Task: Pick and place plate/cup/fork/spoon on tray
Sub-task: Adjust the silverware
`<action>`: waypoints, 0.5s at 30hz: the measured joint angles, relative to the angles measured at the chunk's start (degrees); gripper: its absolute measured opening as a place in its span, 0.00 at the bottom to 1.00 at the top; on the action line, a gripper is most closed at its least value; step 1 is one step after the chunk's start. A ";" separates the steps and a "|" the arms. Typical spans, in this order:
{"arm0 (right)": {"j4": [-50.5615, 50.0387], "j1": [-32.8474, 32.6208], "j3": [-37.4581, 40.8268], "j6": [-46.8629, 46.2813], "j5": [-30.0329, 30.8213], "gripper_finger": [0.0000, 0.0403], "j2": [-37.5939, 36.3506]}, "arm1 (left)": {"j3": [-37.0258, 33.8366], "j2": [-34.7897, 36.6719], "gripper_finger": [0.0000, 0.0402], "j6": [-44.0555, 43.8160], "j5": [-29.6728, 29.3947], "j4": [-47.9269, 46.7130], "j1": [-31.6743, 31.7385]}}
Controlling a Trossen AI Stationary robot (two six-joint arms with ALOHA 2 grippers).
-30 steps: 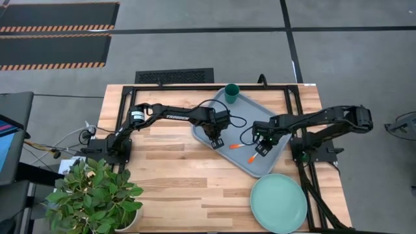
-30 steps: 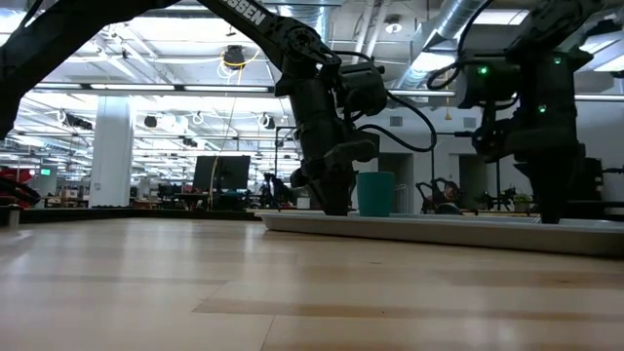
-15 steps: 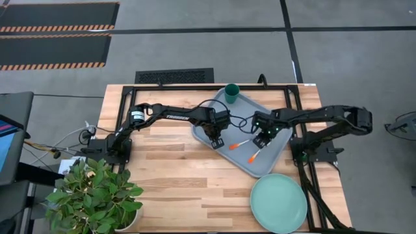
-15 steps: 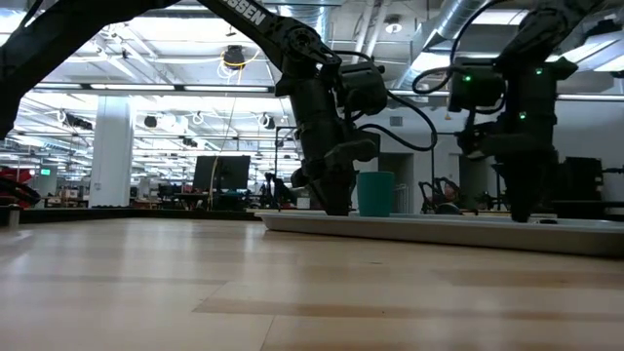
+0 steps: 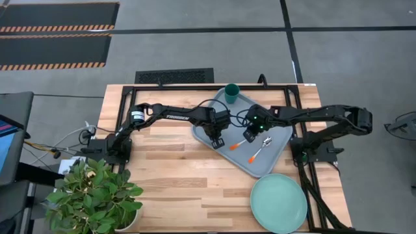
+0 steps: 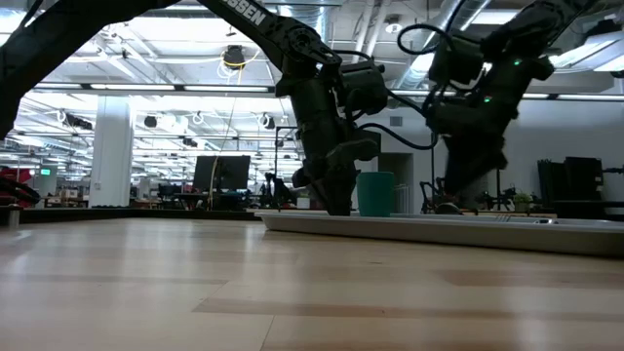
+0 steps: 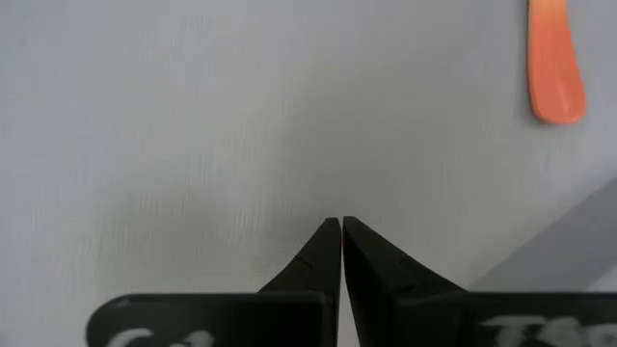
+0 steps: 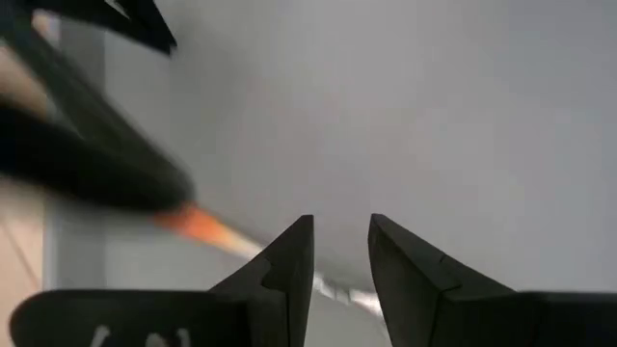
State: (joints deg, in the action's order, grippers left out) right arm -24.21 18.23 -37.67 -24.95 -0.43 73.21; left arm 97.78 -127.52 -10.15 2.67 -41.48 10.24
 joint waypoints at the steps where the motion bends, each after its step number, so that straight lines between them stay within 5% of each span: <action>1: 1.60 -0.44 -0.04 0.02 0.56 0.31 0.70 | 0.00 0.00 0.00 0.12 0.01 -0.14 0.00; 15: 9.98 -4.61 -0.04 1.64 0.36 0.31 13.65 | 0.04 0.00 0.00 3.65 0.09 -5.56 0.70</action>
State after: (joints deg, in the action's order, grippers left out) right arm -14.22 13.61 -37.71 -23.31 -0.08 86.86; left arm 97.82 -127.52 -6.50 2.76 -47.05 10.94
